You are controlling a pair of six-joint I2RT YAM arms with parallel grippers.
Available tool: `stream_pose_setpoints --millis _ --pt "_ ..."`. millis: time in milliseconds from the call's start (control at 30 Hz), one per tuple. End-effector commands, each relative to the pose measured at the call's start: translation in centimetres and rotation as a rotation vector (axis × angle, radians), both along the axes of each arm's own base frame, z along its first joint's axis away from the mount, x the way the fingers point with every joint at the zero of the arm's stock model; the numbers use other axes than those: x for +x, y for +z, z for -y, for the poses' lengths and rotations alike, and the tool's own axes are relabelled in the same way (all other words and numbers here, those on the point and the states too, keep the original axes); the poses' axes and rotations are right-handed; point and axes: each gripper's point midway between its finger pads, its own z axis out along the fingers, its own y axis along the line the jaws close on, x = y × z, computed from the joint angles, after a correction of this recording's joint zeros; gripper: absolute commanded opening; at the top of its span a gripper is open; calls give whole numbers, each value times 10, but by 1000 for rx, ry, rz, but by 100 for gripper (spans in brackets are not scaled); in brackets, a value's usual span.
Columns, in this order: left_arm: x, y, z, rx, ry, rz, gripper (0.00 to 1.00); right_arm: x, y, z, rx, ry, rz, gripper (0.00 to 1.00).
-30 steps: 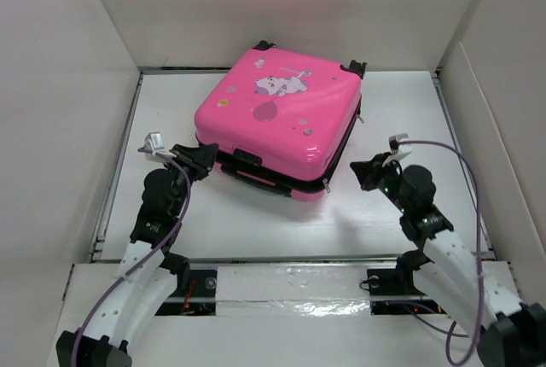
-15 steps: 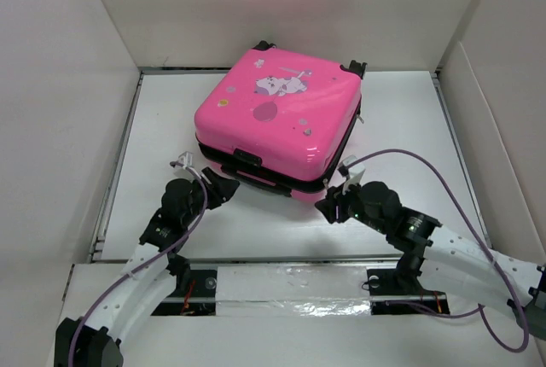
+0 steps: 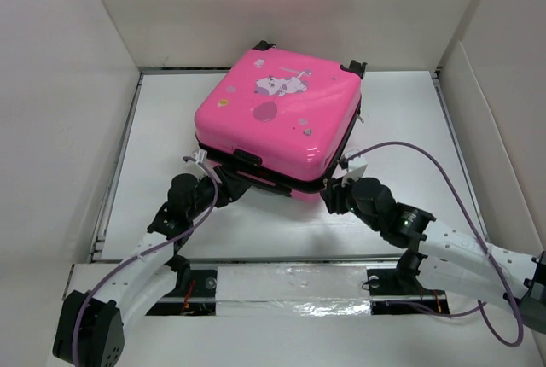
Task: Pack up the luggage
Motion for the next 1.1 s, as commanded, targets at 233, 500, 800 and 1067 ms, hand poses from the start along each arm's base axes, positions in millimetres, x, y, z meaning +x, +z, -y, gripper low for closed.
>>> stream_pose_setpoints --millis 233,500,800,1067 --pt "11 16 13 -61 -37 81 50 31 19 -14 20 51 27 49" --pt "3 6 45 -8 -80 66 49 26 15 -26 59 140 36 33" --pt "8 11 40 -13 -24 79 46 27 17 -18 39 185 57 30" --pt "10 9 43 -8 -36 76 47 23 5 -12 -9 220 12 42"
